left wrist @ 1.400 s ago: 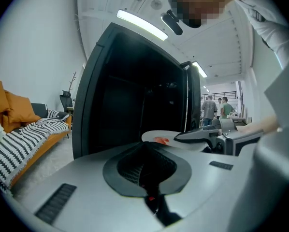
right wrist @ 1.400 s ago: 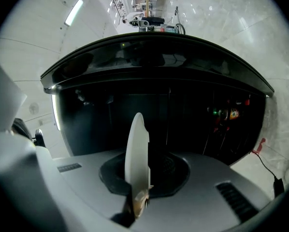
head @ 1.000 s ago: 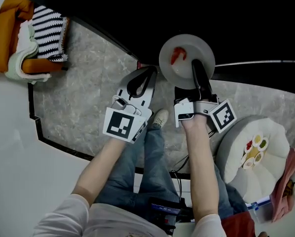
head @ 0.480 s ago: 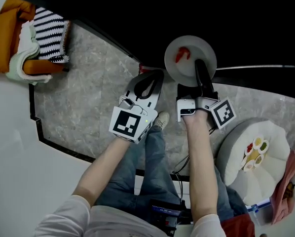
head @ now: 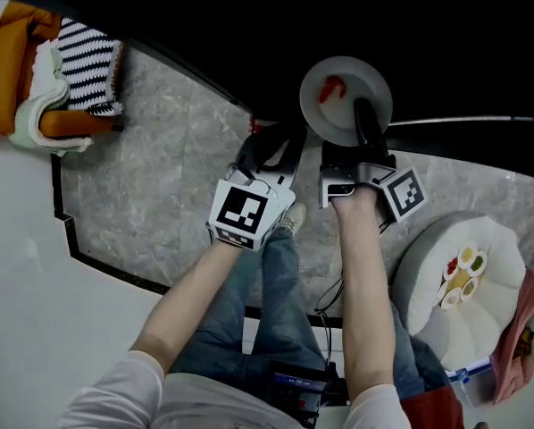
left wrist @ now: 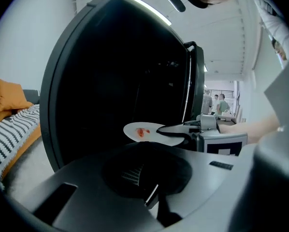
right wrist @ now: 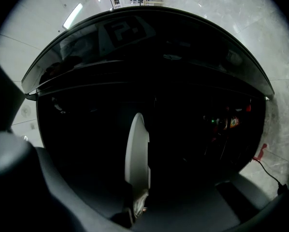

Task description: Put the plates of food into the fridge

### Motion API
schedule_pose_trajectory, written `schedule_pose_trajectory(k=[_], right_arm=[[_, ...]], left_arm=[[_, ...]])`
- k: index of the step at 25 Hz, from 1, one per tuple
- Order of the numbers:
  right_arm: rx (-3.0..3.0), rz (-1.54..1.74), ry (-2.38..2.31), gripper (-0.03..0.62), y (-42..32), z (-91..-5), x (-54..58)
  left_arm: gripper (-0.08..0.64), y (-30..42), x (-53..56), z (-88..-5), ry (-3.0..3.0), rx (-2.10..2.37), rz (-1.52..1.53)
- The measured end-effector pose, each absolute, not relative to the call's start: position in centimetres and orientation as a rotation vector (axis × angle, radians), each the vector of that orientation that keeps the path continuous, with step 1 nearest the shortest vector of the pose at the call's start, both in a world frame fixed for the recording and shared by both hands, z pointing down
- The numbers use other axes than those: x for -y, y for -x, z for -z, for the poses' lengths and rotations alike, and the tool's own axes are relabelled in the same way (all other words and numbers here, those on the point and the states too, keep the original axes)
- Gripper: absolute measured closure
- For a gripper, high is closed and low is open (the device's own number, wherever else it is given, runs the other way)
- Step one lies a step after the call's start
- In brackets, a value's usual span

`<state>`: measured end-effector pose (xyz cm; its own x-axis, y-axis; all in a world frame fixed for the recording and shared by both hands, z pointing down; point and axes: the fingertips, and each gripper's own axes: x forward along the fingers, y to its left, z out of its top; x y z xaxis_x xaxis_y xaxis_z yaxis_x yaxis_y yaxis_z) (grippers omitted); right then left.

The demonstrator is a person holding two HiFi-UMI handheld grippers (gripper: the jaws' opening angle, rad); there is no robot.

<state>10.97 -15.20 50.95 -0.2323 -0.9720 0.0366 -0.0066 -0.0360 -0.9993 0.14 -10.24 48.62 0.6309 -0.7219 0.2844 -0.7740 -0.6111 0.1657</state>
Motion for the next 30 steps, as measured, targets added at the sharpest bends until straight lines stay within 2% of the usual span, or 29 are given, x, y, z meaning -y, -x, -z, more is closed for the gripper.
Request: schedule_pose_trajectory(k=[7,15,30], right_arm=[[-1.329,1.407,1.123,0.576,-11.2,-51.5,16.3],[-1.336,1.41,1.117,0.575,-10.9,-51.6,17.3],[-1.309,1.395,1.092,0.575,-11.3,-51.5,18.0]], left_arm=[[0.555,-0.9,11.3,-50.1,-2.506,1.104,-0.279],[0.555,-1.5,12.1,-50.6,-2.345,0.953,-0.152],[0.538,-1.6,13.1,-50.3,-1.839,0.642,0.348]])
